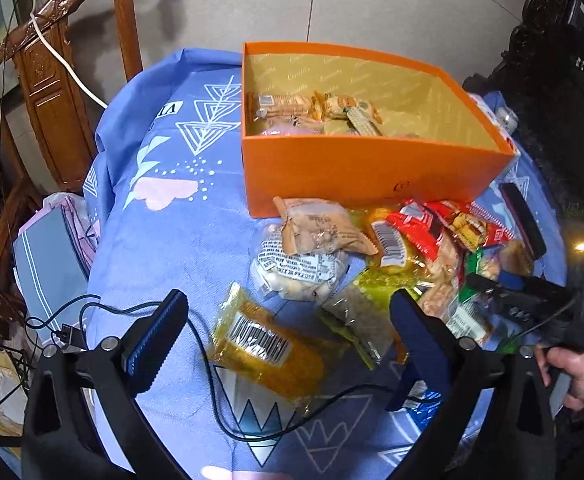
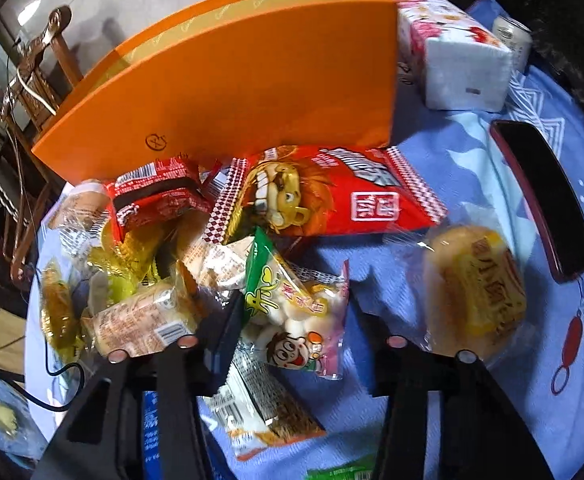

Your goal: Organize snacks

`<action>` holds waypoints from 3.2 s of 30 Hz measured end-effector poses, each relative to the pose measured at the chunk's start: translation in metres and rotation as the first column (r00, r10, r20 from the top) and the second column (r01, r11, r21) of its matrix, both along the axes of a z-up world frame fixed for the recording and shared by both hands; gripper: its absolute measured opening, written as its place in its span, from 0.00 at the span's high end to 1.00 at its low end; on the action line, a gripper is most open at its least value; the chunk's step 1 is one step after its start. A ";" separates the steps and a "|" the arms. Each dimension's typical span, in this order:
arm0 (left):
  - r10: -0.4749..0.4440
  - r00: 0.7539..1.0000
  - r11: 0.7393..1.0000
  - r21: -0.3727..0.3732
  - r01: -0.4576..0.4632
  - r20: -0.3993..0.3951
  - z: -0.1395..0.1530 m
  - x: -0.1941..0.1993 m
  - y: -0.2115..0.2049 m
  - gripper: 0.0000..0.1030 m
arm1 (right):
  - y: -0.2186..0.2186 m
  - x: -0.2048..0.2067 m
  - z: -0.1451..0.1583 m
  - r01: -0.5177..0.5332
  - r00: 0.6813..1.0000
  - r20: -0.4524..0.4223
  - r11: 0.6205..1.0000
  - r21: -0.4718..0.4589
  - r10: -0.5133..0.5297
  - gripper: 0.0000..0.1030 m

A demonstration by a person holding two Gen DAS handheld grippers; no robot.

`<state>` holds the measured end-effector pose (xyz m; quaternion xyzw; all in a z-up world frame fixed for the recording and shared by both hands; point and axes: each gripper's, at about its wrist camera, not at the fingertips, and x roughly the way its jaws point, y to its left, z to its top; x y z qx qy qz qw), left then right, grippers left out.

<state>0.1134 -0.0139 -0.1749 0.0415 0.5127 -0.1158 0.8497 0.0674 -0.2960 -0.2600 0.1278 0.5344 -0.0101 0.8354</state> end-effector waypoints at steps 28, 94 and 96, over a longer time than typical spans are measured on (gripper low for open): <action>-0.053 0.984 0.996 0.055 0.063 -0.168 -0.097 0.006 0.008 0.06 | -0.003 -0.047 0.057 0.034 0.993 0.109 0.997 0.074 -0.042 0.56; -0.057 0.985 0.997 -0.059 0.048 -0.165 -0.067 -0.008 0.028 0.62 | -0.003 -0.057 0.067 0.034 0.991 0.129 0.996 0.086 -0.045 0.55; -0.033 0.978 0.997 -0.078 0.017 -0.208 -0.078 0.000 0.028 0.62 | -0.002 -0.057 0.067 0.032 0.991 0.127 0.996 0.083 -0.043 0.55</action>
